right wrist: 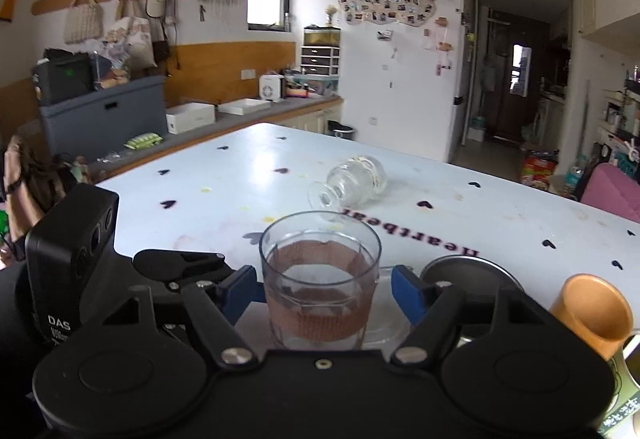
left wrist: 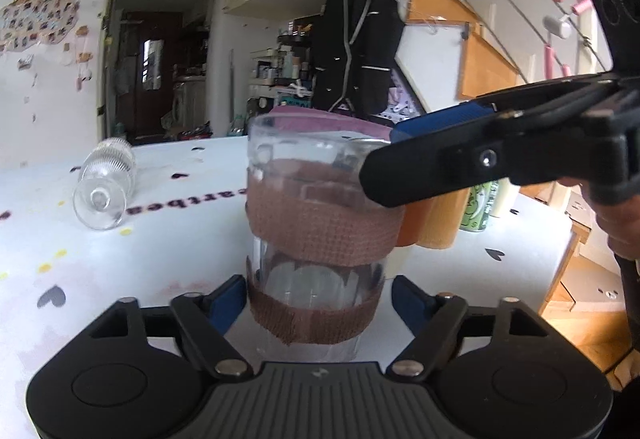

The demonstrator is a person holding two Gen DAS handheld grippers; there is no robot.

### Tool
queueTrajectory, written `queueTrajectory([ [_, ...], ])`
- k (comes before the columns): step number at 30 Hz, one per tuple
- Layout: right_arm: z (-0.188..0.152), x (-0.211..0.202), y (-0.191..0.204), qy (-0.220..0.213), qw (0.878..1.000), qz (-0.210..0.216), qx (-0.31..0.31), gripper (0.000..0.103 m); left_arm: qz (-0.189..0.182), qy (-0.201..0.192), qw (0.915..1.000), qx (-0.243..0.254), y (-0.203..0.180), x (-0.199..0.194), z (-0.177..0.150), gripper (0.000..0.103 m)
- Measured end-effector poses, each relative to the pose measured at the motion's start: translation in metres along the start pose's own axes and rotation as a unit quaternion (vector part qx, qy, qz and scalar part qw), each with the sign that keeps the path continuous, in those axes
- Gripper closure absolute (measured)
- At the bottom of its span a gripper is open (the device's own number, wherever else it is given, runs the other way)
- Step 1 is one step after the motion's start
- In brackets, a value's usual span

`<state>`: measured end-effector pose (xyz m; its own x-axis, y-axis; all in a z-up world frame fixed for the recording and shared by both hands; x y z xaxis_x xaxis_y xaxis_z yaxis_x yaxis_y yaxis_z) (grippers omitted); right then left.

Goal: Flip cup upright
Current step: 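Lower the upright mug onto the table with the left gripper, then open the left gripper and pull back from the mug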

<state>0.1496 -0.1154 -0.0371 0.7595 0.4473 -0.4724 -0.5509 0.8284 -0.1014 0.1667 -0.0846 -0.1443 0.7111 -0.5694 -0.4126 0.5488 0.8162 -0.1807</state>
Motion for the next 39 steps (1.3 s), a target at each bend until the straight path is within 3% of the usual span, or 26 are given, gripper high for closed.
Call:
queueTrajectory([
  [15, 0.004, 0.030, -0.010, 0.007, 1.000, -0.019, 0.006, 0.030, 0.111, -0.035, 0.9903, -0.076, 0.000, 0.019, 0.008, 0.029],
  [27, 0.007, 0.042, -0.018, 0.000, 1.000, -0.021, 0.012, 0.032, 0.127, -0.037, 0.9881, -0.079, 0.005, 0.028, 0.013, 0.029],
  [31, 0.008, 0.039, -0.017, -0.002, 1.000, -0.014, 0.016, 0.031, 0.115, -0.030, 0.9875, -0.104, 0.008, 0.016, 0.016, 0.016],
  [39, 0.009, 0.003, -0.027, -0.040, 0.997, -0.030, 0.052, 0.028, 0.160, -0.052, 0.9811, -0.096, 0.010, -0.038, 0.032, 0.007],
])
Point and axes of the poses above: each gripper's, at about its wrist camera, not at the fingertips, and x roughly the way its jaws point, y to its left, z to its top, the point moved 8 cm from there along x, roughly the way its jaws point, and after that the axes turned 5 degrees about -x, right-handed, at the moved point
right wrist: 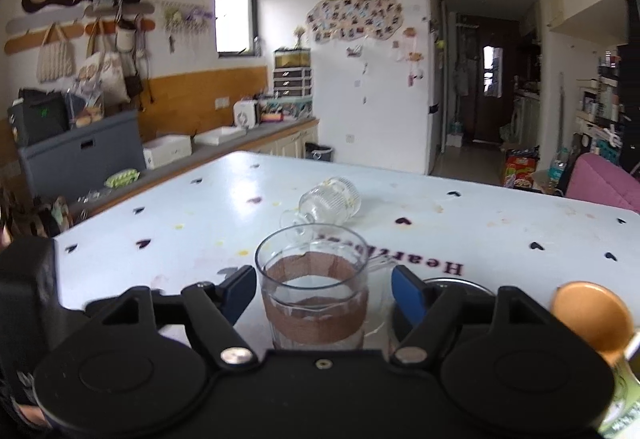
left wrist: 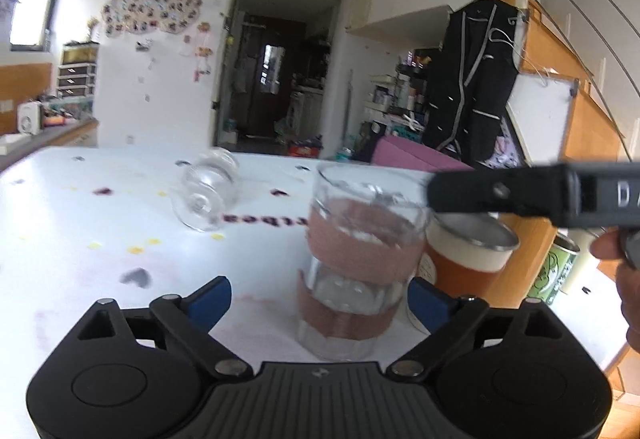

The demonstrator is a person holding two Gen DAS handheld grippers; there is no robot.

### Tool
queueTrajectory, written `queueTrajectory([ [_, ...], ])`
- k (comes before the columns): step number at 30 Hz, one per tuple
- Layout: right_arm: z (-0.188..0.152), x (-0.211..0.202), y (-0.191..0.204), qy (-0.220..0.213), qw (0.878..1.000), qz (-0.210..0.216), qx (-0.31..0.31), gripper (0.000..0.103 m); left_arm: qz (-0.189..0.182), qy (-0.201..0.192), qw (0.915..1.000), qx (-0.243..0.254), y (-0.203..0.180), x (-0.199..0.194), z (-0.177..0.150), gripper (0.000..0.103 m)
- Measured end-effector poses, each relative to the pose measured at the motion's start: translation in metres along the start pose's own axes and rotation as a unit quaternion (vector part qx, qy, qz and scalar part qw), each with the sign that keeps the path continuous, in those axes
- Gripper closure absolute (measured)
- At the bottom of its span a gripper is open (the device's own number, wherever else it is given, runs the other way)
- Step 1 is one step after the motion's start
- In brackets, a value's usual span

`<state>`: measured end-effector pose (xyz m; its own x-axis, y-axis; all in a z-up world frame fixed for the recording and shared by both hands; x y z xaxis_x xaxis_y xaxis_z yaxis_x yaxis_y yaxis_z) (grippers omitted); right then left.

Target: Flip cup upright

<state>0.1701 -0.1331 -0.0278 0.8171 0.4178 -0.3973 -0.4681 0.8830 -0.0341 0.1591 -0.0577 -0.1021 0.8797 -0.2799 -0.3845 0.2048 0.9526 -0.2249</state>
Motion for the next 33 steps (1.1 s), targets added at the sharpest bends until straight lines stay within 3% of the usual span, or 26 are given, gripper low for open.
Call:
queueTrajectory([
  [12, -0.008, -0.048, -0.015, -0.033, 0.995, -0.088, 0.023, 0.021, 0.081, -0.029, 0.9963, 0.003, 0.020, -0.065, 0.024, 0.001],
  [24, -0.029, -0.071, -0.008, -0.029, 0.990, -0.134, 0.018, 0.006, 0.113, -0.044, 0.9923, 0.024, 0.020, -0.098, 0.026, 0.000],
  [33, -0.040, -0.079, -0.008, -0.027, 0.987, -0.153, 0.030, 0.000, 0.123, -0.035, 0.9912, 0.033, 0.017, -0.102, 0.021, 0.000],
])
Point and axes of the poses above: each gripper's, at about its wrist camera, not at the fingertips, and x roughly the way its jaws point, y to its left, z to its top, the point moved 8 cm from there along x, roughly the way its jaws point, and after that the axes turned 5 degrees about -x, right-handed, at the moved point
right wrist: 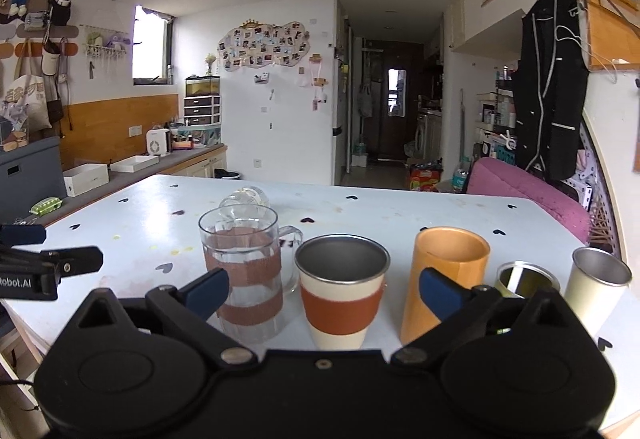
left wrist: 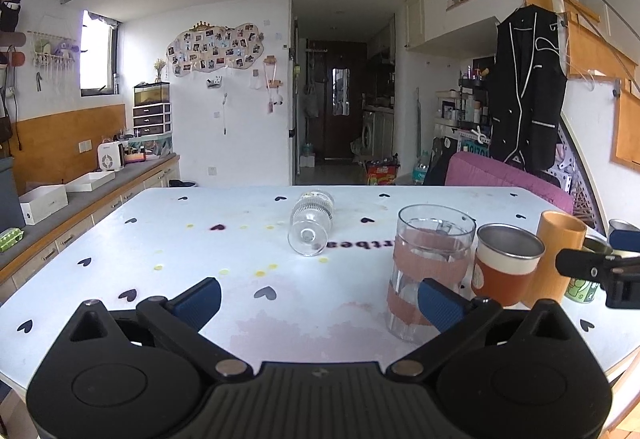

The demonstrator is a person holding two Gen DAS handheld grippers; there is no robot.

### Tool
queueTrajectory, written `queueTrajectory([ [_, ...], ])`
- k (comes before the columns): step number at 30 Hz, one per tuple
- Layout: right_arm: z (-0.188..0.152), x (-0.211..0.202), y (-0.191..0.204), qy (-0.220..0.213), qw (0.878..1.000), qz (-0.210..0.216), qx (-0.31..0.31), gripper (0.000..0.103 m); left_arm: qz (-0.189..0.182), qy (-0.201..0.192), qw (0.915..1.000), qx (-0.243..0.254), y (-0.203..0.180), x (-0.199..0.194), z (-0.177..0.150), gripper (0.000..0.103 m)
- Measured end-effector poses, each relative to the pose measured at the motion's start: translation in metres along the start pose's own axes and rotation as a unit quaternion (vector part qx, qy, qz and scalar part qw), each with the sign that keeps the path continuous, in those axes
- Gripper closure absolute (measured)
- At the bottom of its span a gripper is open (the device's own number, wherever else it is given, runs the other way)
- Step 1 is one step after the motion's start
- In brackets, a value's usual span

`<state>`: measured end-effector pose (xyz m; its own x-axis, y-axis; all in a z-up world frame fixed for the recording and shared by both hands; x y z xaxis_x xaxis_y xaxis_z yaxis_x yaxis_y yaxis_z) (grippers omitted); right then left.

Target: Flip cup upright

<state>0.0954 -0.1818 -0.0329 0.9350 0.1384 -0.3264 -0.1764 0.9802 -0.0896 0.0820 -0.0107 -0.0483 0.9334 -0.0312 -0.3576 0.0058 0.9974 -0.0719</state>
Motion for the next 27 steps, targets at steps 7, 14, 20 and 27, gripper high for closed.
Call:
queueTrajectory([
  [7, 0.0000, 0.0008, -0.0037, -0.002, 1.000, -0.007, 0.007, 0.000, 0.002, 0.002, 1.0000, 0.000, -0.0011, -0.0009, -0.0014, 0.000],
  [14, -0.0045, 0.0010, -0.0038, 0.002, 1.000, -0.008, 0.003, 0.000, 0.003, 0.001, 1.0000, 0.000, -0.0009, -0.0016, -0.0023, 0.000],
  [20, -0.0052, 0.0012, -0.0036, 0.002, 1.000, -0.008, 0.002, 0.000, 0.003, 0.002, 1.0000, 0.000, -0.0011, -0.0016, -0.0025, 0.000],
  [27, -0.0061, 0.0018, -0.0039, 0.002, 1.000, -0.009, 0.001, 0.000, 0.003, 0.002, 1.0000, 0.000, -0.0008, -0.0015, -0.0019, 0.000],
])
Point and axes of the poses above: each gripper's, at about its wrist camera, not at the fingertips, and x roughly the way its jaws point, y to its left, z to its top, the point moved 8 cm from there along x, roughly the way its jaws point, and after that the axes turned 5 degrees about -x, right-handed, at the moved point
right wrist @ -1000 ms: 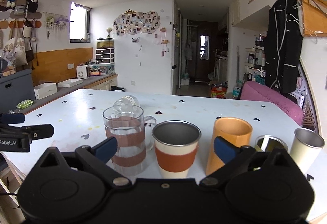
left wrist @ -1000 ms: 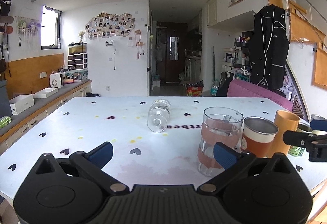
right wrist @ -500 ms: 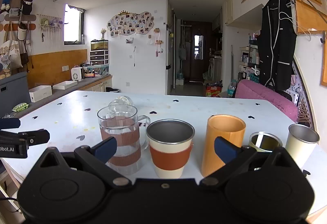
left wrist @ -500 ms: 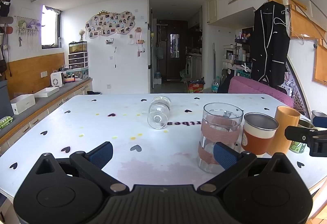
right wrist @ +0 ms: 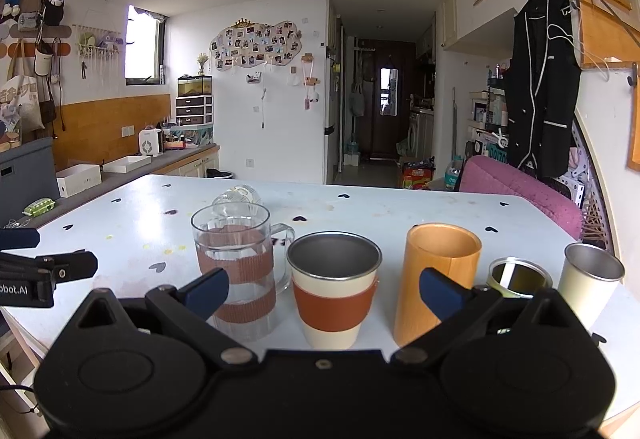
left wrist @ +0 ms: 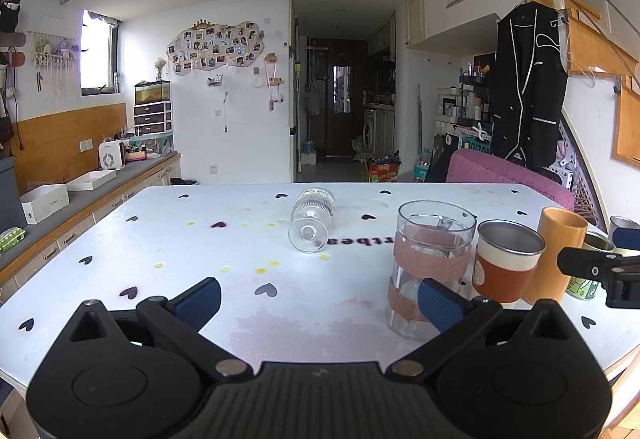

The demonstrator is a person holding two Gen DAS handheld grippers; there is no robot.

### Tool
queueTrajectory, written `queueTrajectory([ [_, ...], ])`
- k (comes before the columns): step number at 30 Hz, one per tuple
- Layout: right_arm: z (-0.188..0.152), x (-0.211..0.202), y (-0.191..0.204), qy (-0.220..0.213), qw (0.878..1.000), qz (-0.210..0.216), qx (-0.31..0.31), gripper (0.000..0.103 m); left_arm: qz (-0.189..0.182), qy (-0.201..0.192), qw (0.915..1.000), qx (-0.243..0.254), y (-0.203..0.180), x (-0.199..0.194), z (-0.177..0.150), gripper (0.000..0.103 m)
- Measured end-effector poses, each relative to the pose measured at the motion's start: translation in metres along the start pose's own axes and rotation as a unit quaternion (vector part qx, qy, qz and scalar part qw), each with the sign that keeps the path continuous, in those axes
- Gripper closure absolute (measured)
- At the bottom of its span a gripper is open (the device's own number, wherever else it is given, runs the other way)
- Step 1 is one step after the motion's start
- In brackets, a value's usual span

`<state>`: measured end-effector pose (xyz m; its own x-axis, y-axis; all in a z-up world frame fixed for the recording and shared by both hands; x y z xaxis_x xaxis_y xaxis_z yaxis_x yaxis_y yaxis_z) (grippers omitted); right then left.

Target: Flip cup upright

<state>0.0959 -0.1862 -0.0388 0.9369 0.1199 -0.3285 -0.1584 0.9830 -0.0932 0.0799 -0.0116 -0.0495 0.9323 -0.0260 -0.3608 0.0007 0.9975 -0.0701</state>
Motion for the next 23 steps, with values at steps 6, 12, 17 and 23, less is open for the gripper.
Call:
queueTrajectory([
  [6, 0.0011, 0.0009, 0.0001, 0.001, 1.000, 0.001, 0.000, 0.000, 0.000, 0.000, 1.0000, 0.000, 0.0002, 0.0000, 0.0001, 0.000],
  [12, 0.0009, 0.0000, -0.0003, 0.000, 1.000, -0.001, 0.000, 0.000, 0.000, 0.000, 1.0000, 0.000, 0.0004, -0.0001, 0.0003, 0.000],
  [17, 0.0003, 0.0005, -0.0009, 0.001, 1.000, 0.000, 0.000, 0.000, 0.000, 0.000, 1.0000, 0.000, 0.0005, -0.0003, 0.0002, 0.000],
  [23, 0.0001, -0.0002, -0.0010, 0.001, 1.000, -0.002, 0.000, 0.000, 0.003, 0.002, 1.0000, -0.002, 0.0006, 0.0024, -0.0016, 0.000],
])
Point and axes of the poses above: each gripper's, at about its wrist camera, not at the fingertips, and x roughly the way its jaws point, y to its left, z to its top, the point moved 8 cm from there along x, roughly the way its jaws point, and after that the axes turned 5 degrees about -x, right-handed, at the moved point
